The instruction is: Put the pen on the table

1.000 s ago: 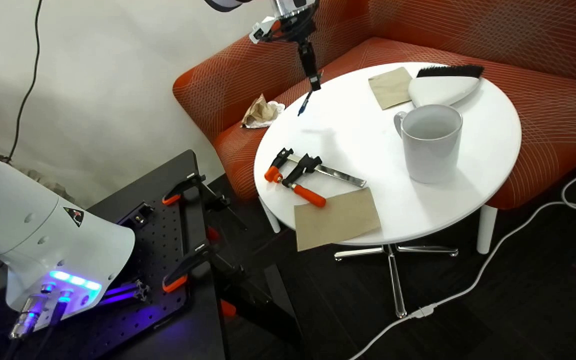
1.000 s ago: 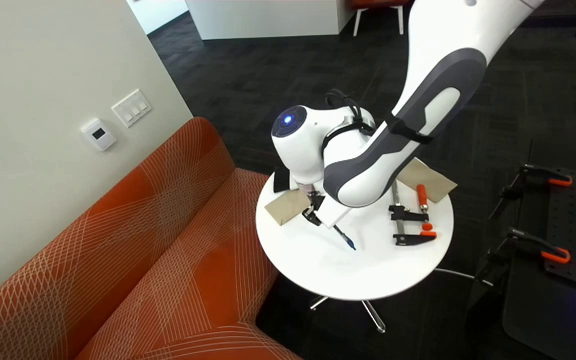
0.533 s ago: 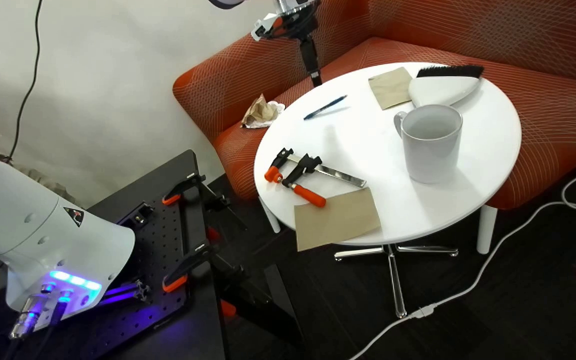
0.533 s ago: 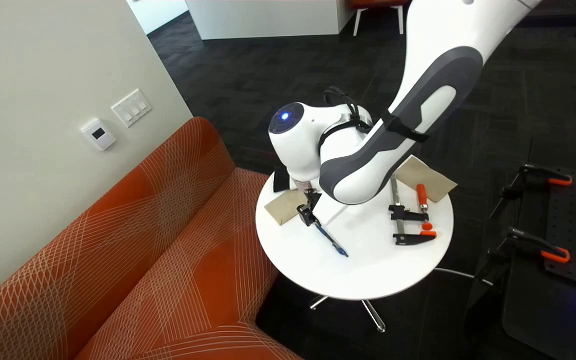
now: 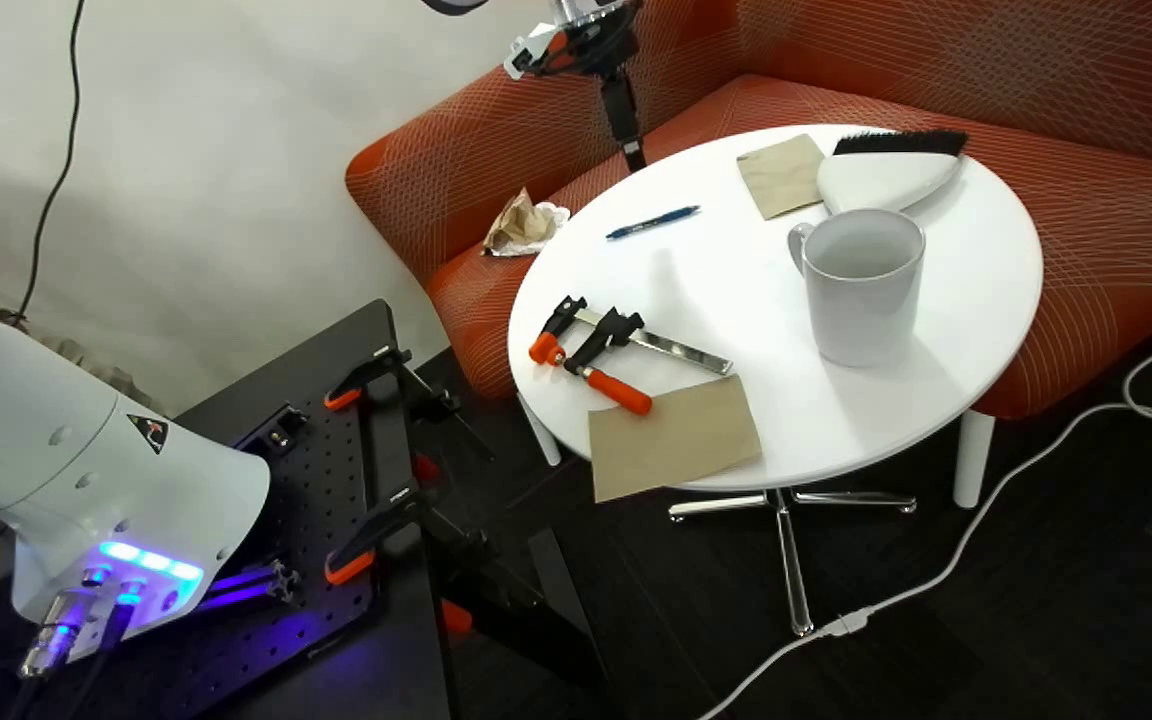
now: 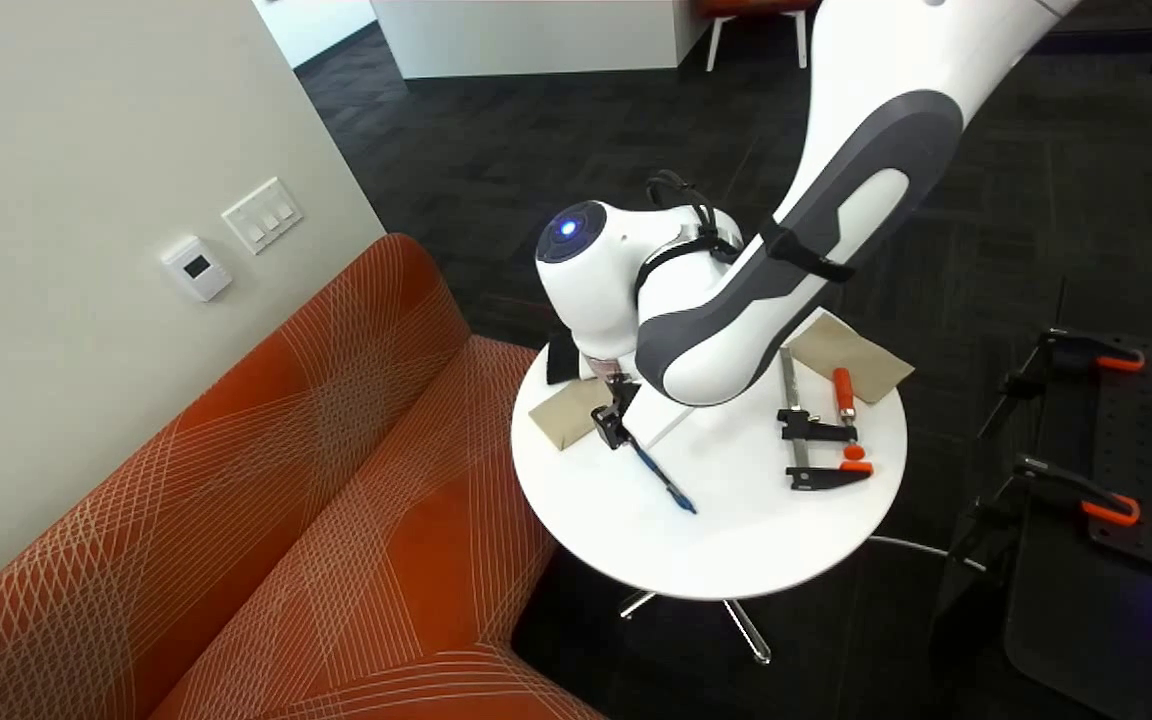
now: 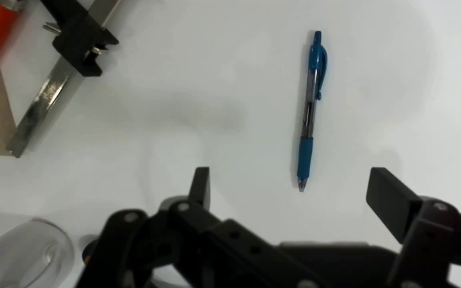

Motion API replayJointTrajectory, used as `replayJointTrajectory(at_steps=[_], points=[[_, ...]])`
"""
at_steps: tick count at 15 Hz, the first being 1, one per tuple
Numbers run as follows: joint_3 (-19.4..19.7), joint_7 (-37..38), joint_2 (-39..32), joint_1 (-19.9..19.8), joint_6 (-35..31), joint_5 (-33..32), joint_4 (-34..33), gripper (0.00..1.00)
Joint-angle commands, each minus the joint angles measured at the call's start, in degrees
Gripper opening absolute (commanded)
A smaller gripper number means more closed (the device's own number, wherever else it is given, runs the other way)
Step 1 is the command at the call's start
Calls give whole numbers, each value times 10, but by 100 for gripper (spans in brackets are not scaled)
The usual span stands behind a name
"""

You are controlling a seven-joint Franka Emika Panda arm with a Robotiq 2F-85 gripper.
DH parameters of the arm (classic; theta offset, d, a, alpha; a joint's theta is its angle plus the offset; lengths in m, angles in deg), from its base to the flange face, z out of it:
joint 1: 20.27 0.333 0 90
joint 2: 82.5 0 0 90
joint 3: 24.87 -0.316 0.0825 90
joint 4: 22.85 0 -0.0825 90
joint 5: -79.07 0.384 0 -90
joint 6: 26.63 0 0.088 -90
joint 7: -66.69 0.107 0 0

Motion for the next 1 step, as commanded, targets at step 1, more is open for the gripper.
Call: replayJointTrajectory(at_steps=[1], points=[[11, -7, -1, 11, 1, 11, -2, 100]])
